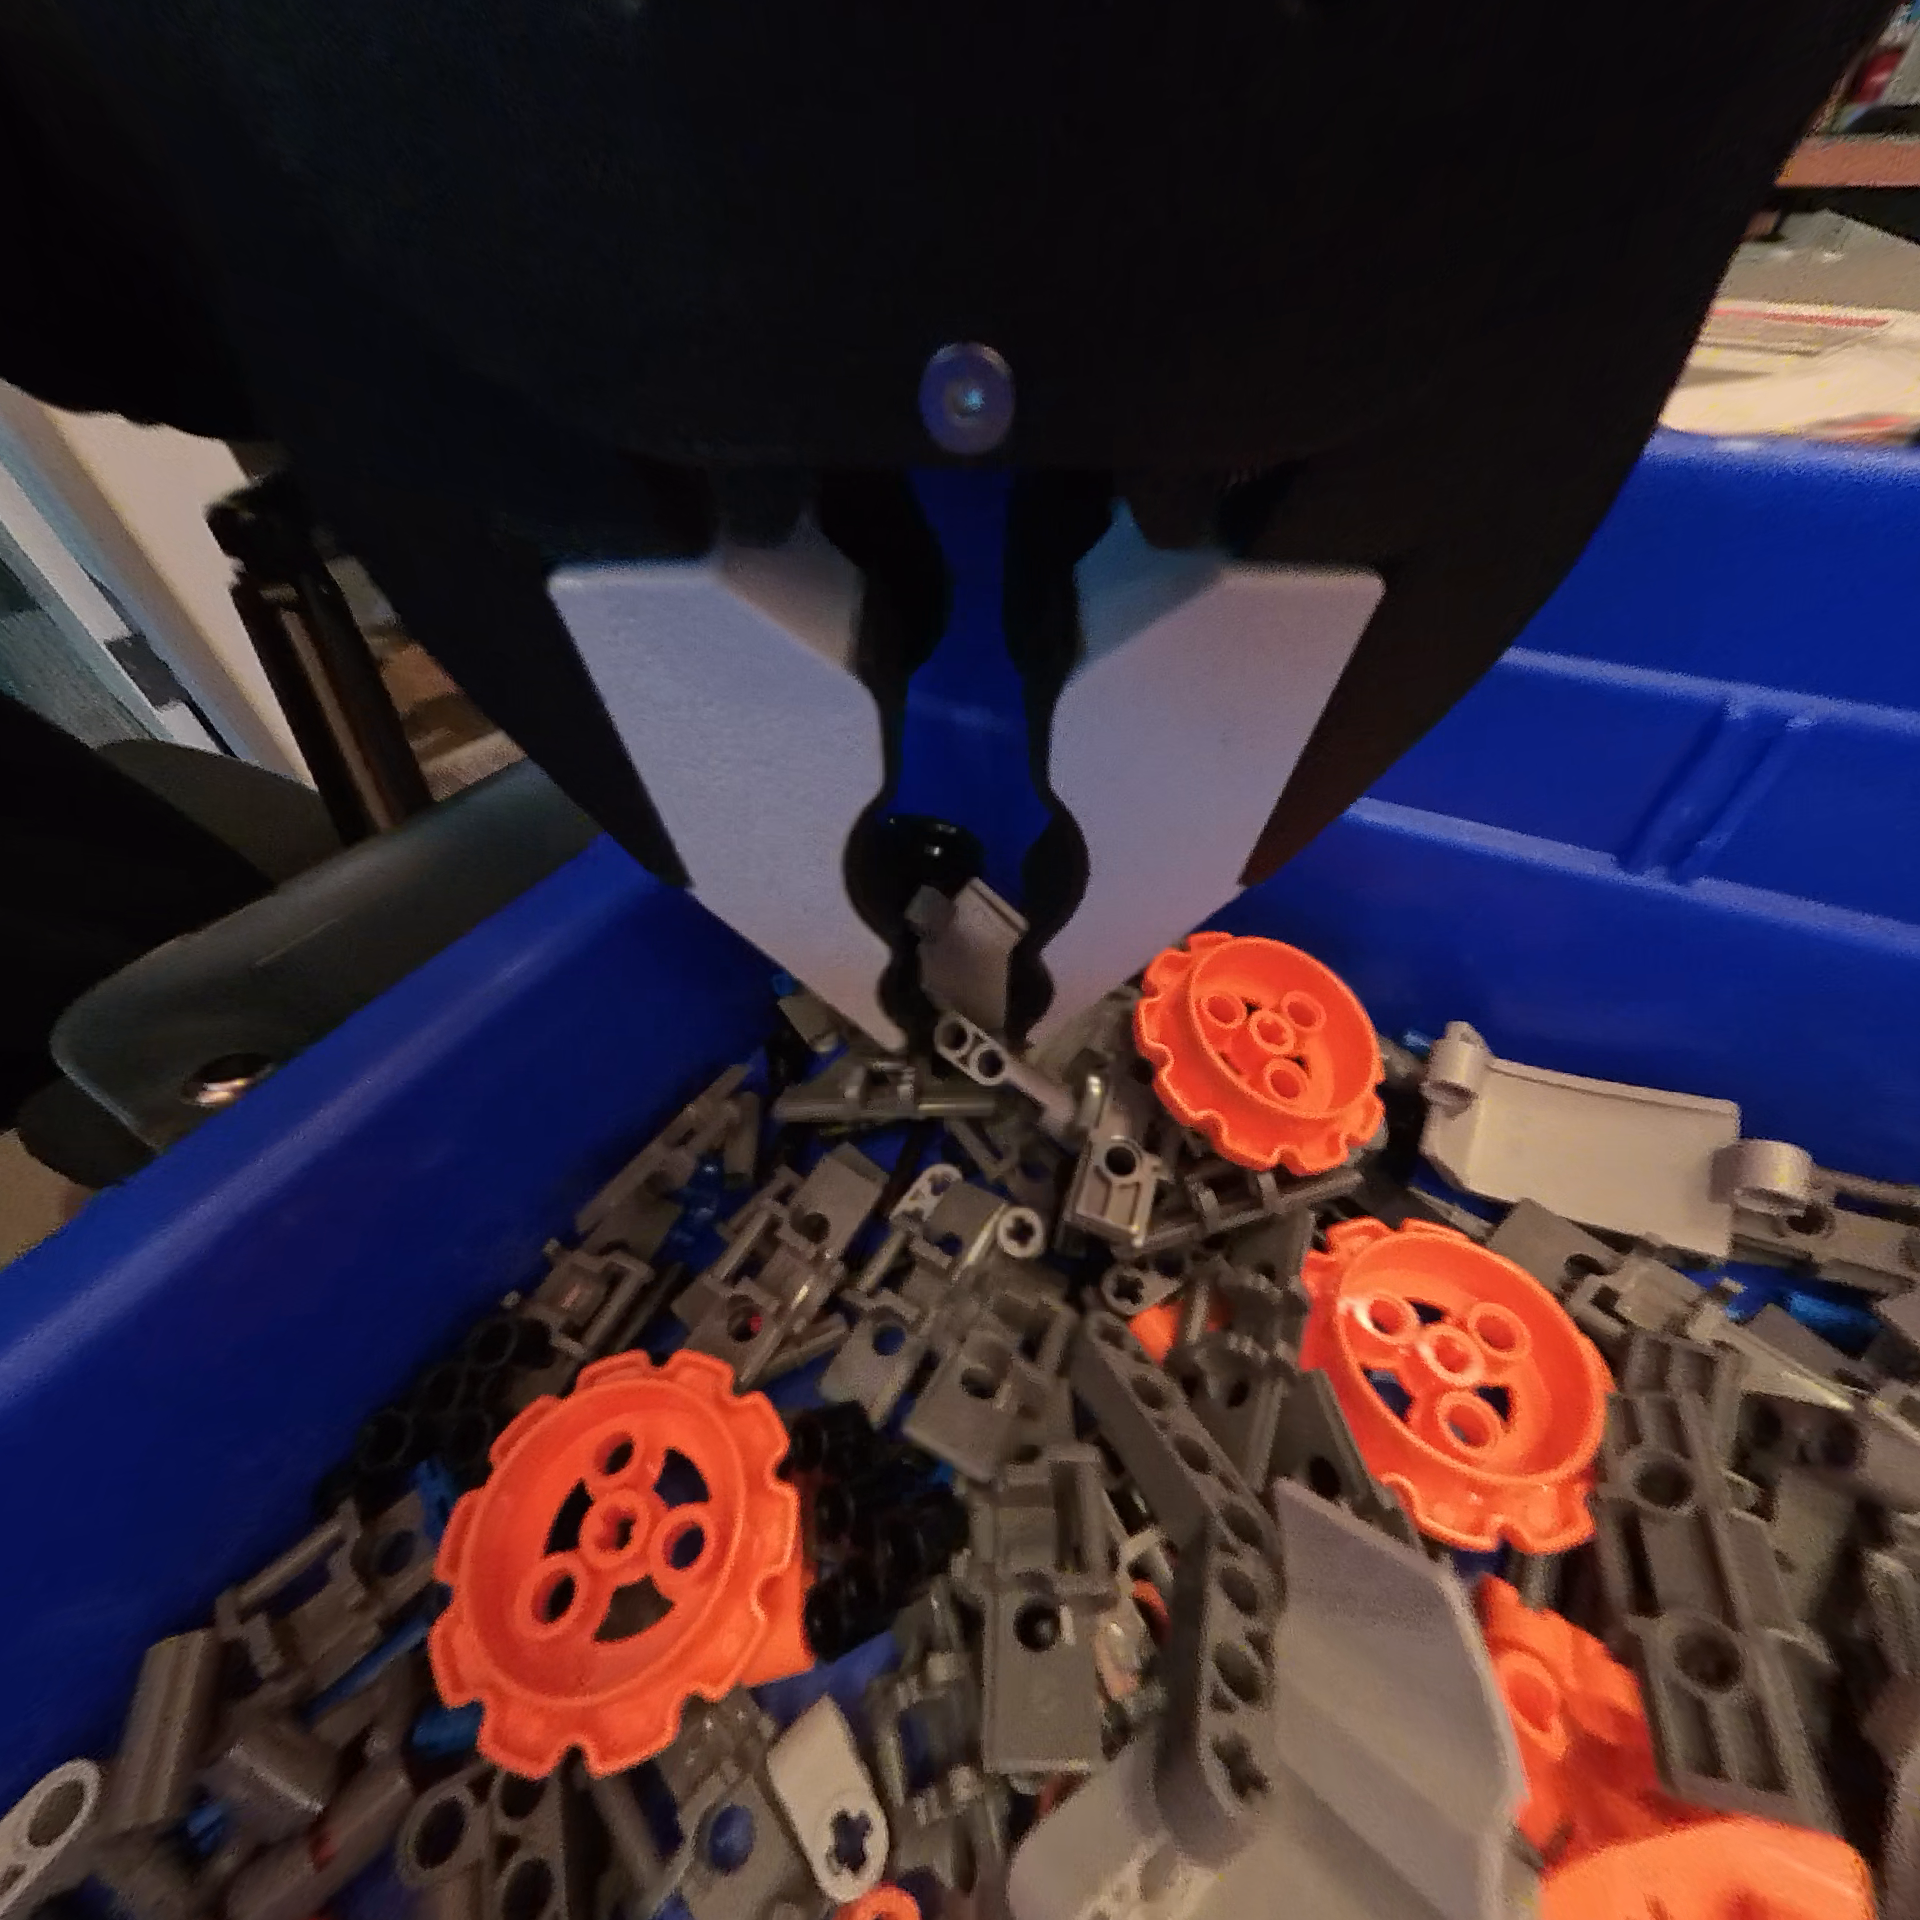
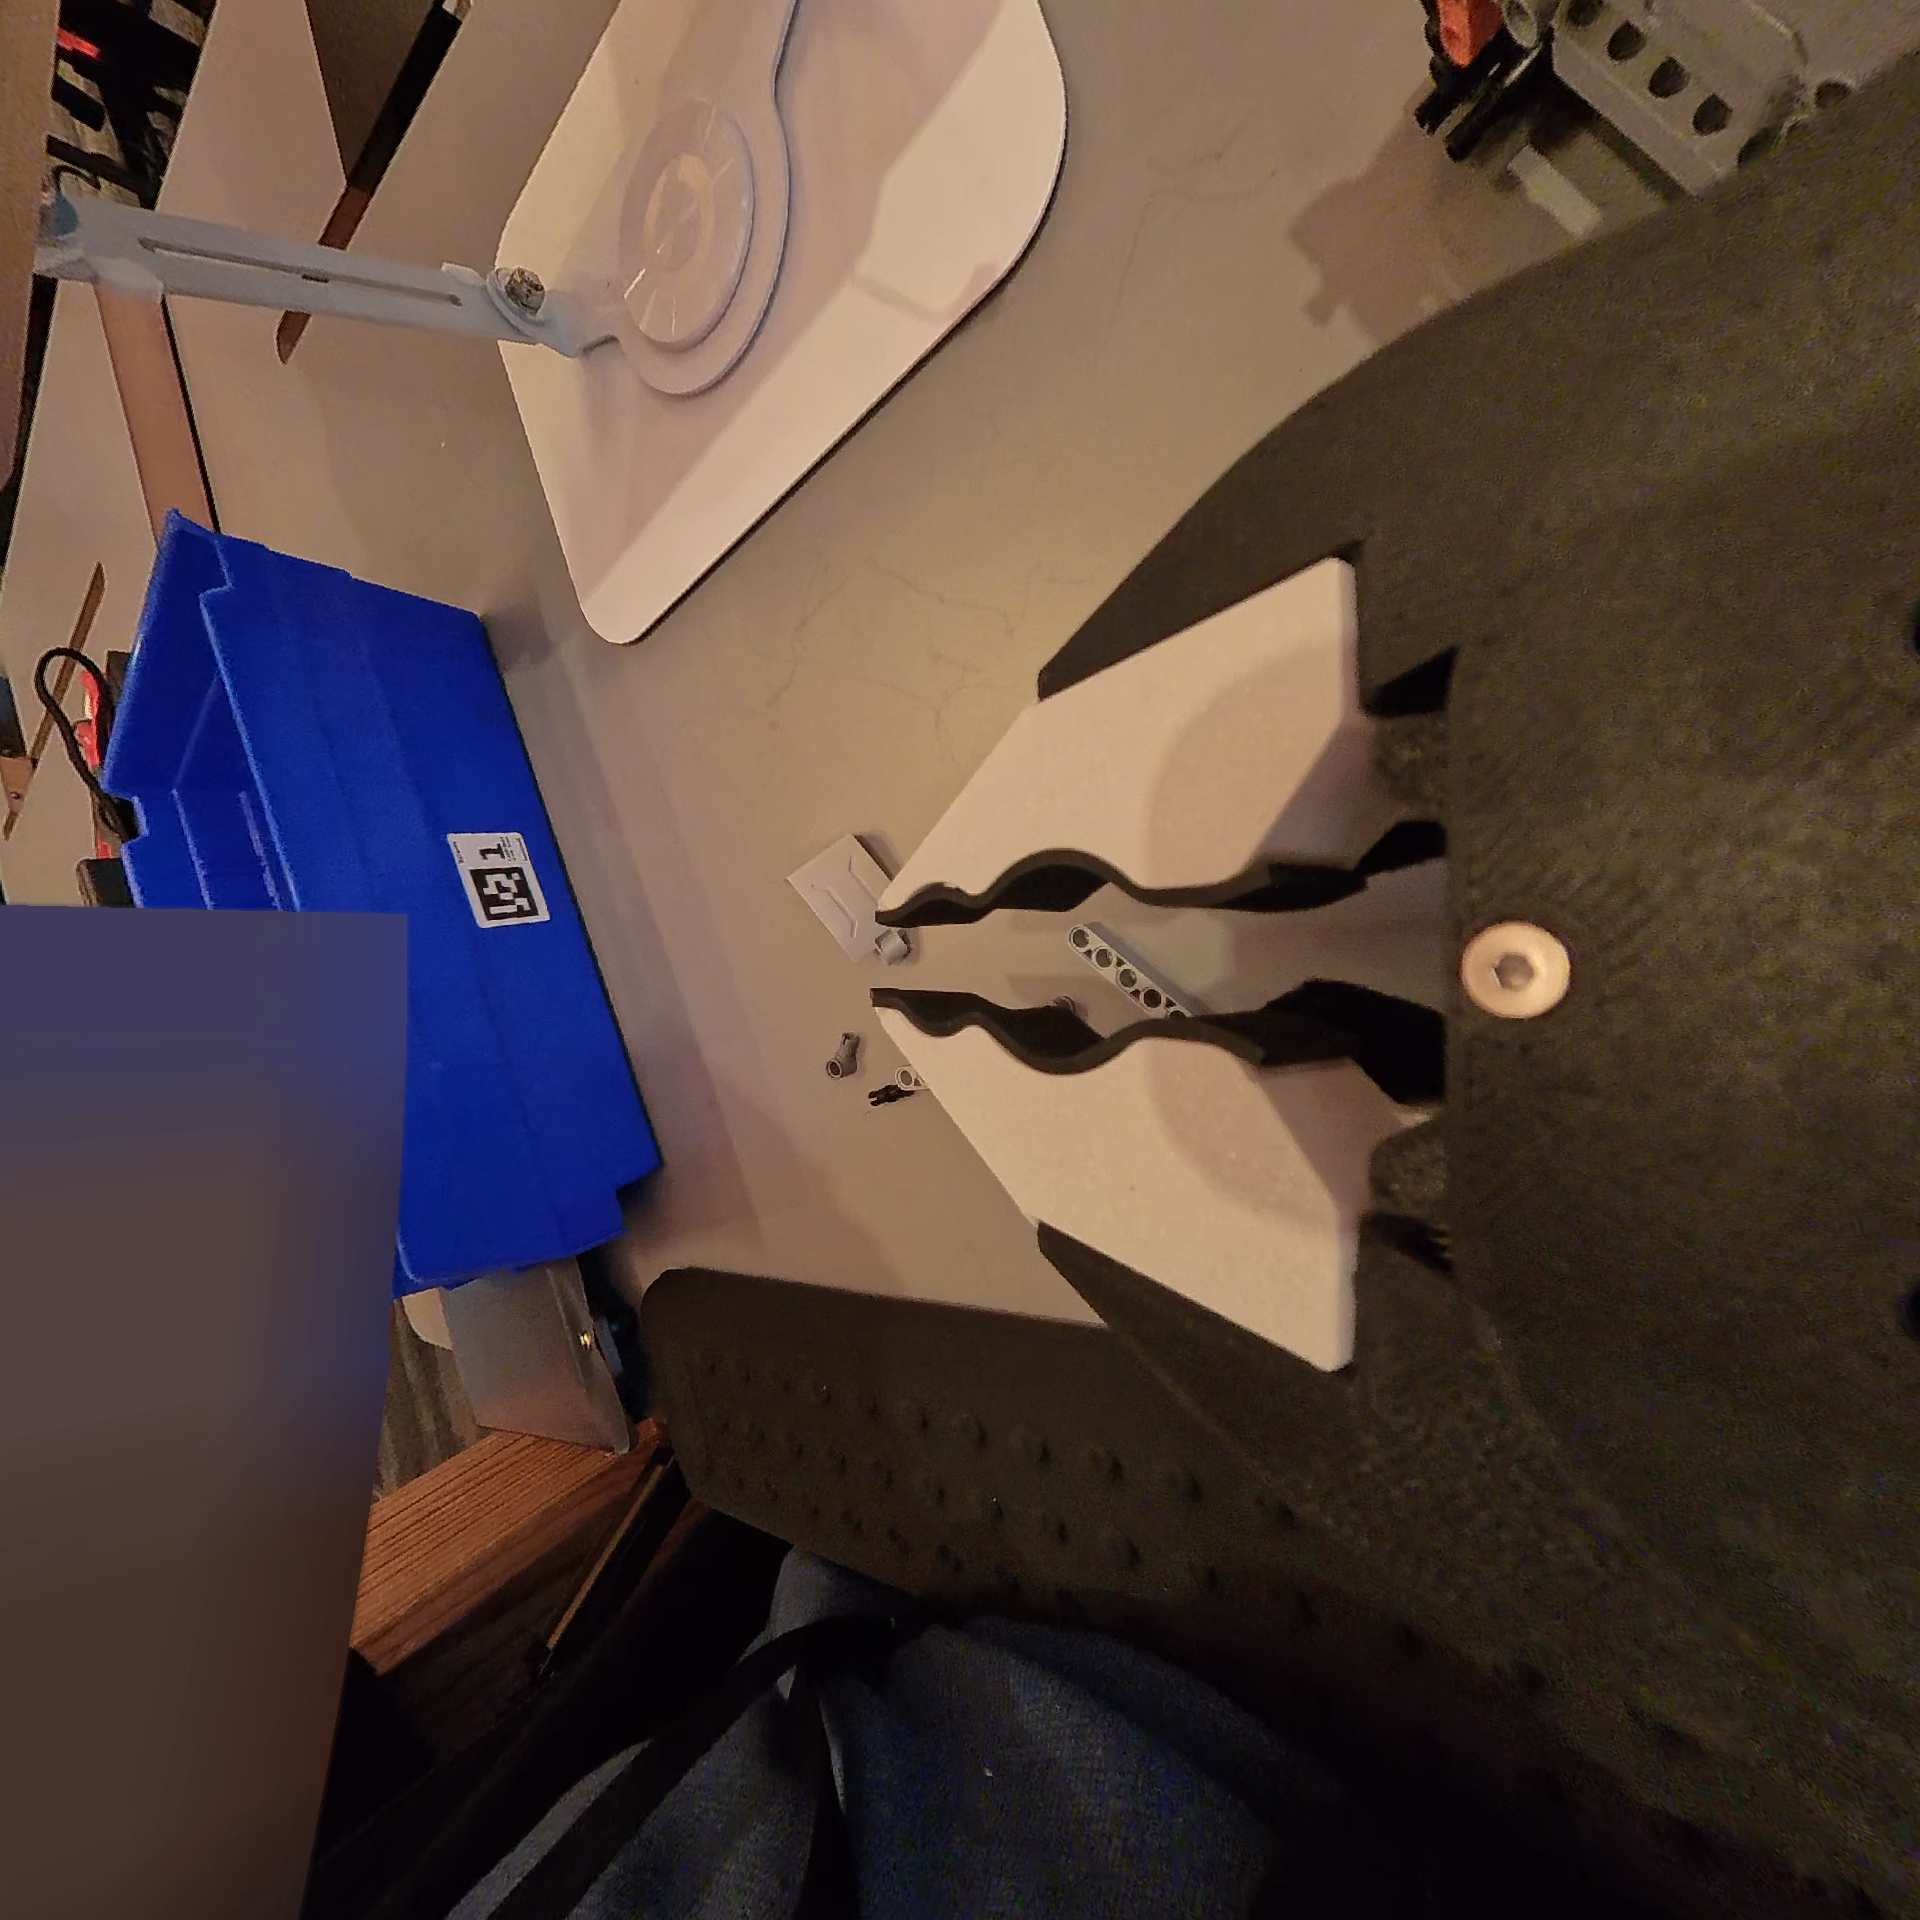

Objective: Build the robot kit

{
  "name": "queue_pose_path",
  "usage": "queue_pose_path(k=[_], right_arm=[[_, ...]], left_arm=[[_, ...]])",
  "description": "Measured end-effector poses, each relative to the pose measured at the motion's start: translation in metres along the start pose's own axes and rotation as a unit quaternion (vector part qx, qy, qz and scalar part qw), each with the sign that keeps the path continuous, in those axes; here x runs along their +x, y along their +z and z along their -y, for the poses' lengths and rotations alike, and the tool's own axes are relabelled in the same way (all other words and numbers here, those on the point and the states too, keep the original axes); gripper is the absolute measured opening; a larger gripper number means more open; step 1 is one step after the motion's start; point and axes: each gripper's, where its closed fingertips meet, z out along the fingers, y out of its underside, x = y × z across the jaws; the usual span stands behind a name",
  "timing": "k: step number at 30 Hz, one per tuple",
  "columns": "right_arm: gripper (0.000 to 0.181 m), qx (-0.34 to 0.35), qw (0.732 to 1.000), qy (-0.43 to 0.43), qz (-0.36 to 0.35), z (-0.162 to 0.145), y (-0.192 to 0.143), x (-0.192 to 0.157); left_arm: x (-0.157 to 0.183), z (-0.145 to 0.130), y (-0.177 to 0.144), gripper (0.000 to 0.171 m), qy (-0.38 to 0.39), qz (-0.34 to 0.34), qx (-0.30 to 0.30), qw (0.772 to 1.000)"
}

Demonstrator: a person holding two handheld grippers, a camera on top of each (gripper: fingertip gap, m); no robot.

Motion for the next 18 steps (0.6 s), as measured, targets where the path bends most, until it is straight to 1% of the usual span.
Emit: queue_pose_path(k=[1, 6, 12, 14, 15, 18], right_arm=[[0.009, 0.000, 1.000, 0.000, 0.000, 0.000, 0.000, 0.000], [0.009, -0.001, 1.000, -0.001, 0.000, 0.000, 0.000, 0.000], [0.009, -0.001, 1.000, -0.001, 0.001, 0.000, 0.000, -0.001], [0.009, -0.001, 1.000, -0.001, 0.001, 0.000, 0.000, -0.001], [0.009, -0.001, 1.000, -0.001, 0.000, 0.000, 0.000, -0.001], [0.009, -0.001, 1.000, 0.000, 0.001, -0.001, 0.000, -0.001]], left_arm=[[-0.002, 0.003, -0.001, 0.008, 0.000, 0.007, 0.010, 1.000], [-0.004, 0.015, -0.004, 0.008, -0.005, -0.008, 0.043, 0.999], [-0.009, 0.044, -0.024, 0.007, -0.009, -0.019, 0.118, 0.993], [-0.007, 0.047, -0.026, 0.008, -0.004, -0.020, 0.120, 0.993], [-0.006, 0.047, -0.027, 0.011, -0.004, -0.024, 0.121, 0.992], [-0.001, 0.029, -0.029, 0.025, -0.012, -0.030, 0.089, 0.995]])
